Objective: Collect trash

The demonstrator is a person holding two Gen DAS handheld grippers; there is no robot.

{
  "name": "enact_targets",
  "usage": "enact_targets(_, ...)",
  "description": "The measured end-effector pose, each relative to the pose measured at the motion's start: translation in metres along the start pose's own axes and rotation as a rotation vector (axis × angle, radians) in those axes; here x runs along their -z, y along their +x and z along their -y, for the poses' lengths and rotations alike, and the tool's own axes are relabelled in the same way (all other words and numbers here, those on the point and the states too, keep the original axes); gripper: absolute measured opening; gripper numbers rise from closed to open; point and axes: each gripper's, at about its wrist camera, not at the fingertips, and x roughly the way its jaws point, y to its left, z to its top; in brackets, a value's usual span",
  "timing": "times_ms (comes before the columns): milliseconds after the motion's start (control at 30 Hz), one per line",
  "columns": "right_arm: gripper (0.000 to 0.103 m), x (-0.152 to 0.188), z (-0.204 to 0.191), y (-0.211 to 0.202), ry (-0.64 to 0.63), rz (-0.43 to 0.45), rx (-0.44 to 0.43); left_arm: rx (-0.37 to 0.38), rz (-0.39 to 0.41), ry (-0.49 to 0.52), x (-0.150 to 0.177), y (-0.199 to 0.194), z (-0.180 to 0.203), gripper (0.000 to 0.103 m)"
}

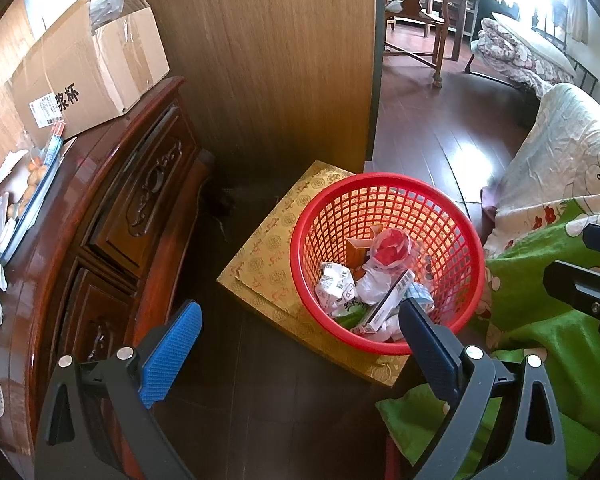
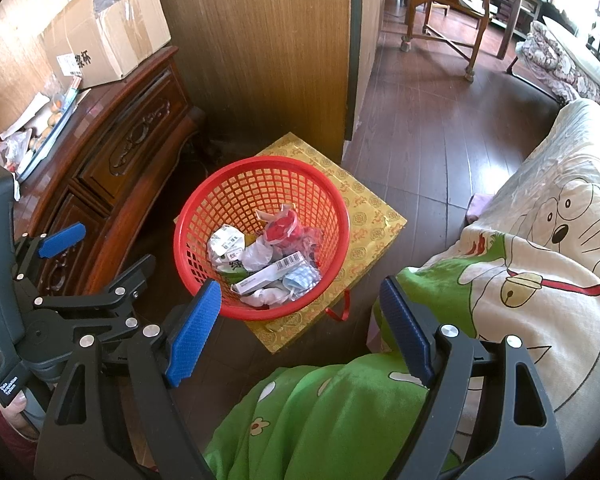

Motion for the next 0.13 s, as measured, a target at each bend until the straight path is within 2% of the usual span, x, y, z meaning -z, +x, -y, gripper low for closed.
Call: enact_targets(133,0.079,0.0011,0.0027,-0.0015,0.004,0.007,-0.007,0.009,-0.005,0.004,-0.0028,-0.0025,-0.0017,0.097)
